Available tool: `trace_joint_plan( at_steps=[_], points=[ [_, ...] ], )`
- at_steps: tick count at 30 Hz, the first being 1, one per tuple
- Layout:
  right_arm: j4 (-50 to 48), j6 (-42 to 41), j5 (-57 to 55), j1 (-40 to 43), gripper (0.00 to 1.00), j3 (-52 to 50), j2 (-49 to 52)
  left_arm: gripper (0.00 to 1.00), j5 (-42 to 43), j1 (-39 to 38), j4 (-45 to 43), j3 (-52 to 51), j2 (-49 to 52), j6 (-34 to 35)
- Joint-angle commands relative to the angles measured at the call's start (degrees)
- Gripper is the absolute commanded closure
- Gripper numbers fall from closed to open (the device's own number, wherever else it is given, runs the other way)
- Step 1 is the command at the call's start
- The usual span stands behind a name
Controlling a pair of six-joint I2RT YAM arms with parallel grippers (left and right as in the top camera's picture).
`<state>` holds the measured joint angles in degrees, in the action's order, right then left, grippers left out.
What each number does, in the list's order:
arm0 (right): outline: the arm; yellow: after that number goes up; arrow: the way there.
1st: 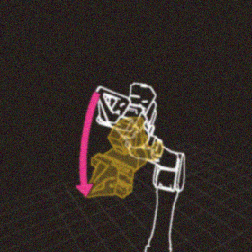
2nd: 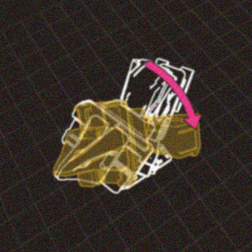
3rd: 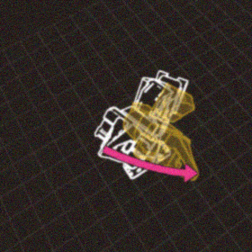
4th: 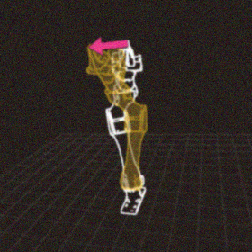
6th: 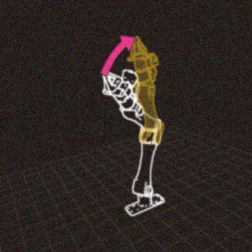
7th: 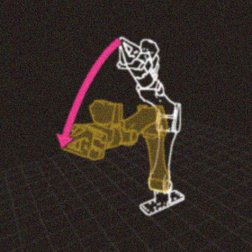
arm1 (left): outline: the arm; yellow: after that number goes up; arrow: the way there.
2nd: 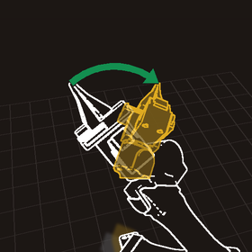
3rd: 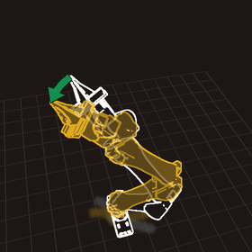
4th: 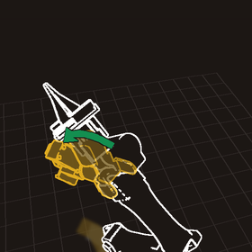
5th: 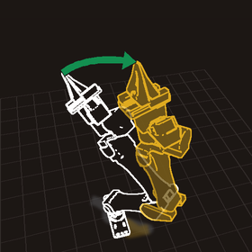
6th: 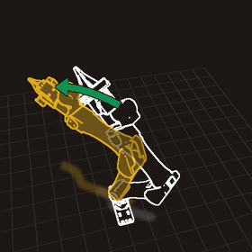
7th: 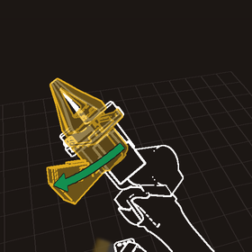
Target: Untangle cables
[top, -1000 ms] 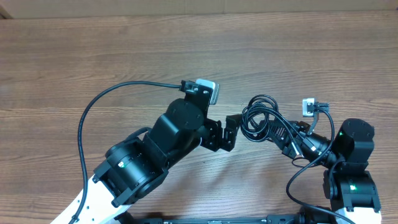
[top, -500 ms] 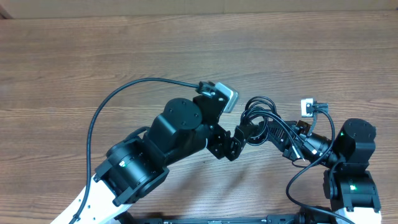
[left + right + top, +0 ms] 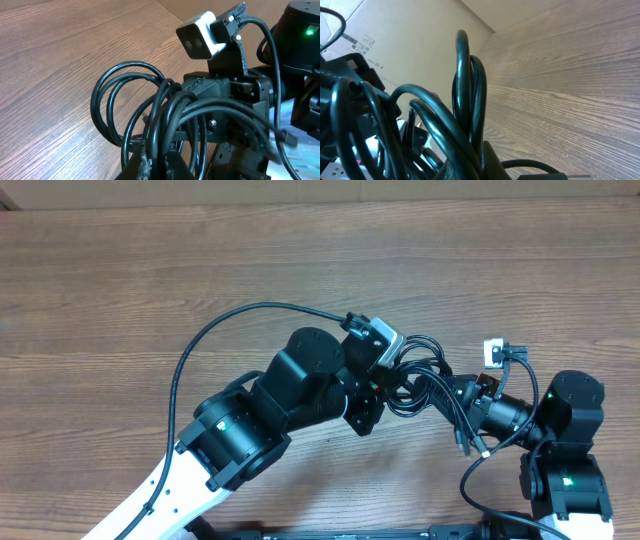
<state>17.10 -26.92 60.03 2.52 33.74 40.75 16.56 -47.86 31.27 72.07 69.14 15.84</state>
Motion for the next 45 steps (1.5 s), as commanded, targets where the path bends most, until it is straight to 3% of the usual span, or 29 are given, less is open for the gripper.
trace_joint_plan(
  at_steps=[1,8,13,18,25,28,29,32,33,34,42,43,45],
  points=[
    [1.9,0.3,-4.1,-0.2,0.96,0.6,-0.5,0.96,1.6,0.3,-0.3,1.2,0.2,-2.2],
    [5.3,-4.6,-12.5,-0.2,0.96,0.6,-0.5,0.96,3.8,0.3,-0.4,1.2,0.2,-6.8],
    [7.5,-12.5,-19.4,-0.2,0.96,0.6,-0.2,0.96,18.1,0.3,0.1,1.2,0.2,-20.9],
    [7.5,-12.5,-19.4,-0.2,0.96,0.6,-0.1,0.96,25.4,0.3,3.0,1.2,0.2,-32.9],
    [7.5,-12.3,-19.2,-0.2,0.96,0.6,-0.1,0.96,24.3,0.3,11.8,1.2,0.2,-50.1],
    [7.5,-12.0,-18.8,-0.2,0.96,0.6,-0.1,0.94,20.0,0.3,14.1,1.2,0.2,-54.9],
    [7.5,-12.0,-18.8,-0.2,0.96,0.6,-0.1,0.9,18.0,0.3,14.5,1.2,0.2,-55.9],
    [7.5,-12.0,-18.8,-0.2,0.96,0.6,-0.1,0.63,12.3,0.3,14.6,1.2,0.2,-56.7],
    [7.5,-12.0,-18.8,-0.2,0.96,0.6,-0.1,0.49,10.5,0.3,14.6,1.2,0.2,-56.6],
    [7.5,-12.0,-18.8,-0.2,0.96,0.6,-0.1,0.43,9.3,0.3,14.6,1.2,0.2,-56.6],
    [7.5,-12.1,-18.8,-0.2,0.96,0.6,-0.1,0.3,8.8,0.3,14.6,1.2,0.2,-54.9],
    [7.5,-12.1,-18.8,-0.2,0.96,0.6,-0.1,0.25,8.7,0.3,14.4,1.2,0.2,-53.2],
    [7.5,-10.6,-18.1,-0.2,0.96,0.6,-0.1,0.03,7.5,0.3,12.7,1.2,0.2,-42.9]
  ],
)
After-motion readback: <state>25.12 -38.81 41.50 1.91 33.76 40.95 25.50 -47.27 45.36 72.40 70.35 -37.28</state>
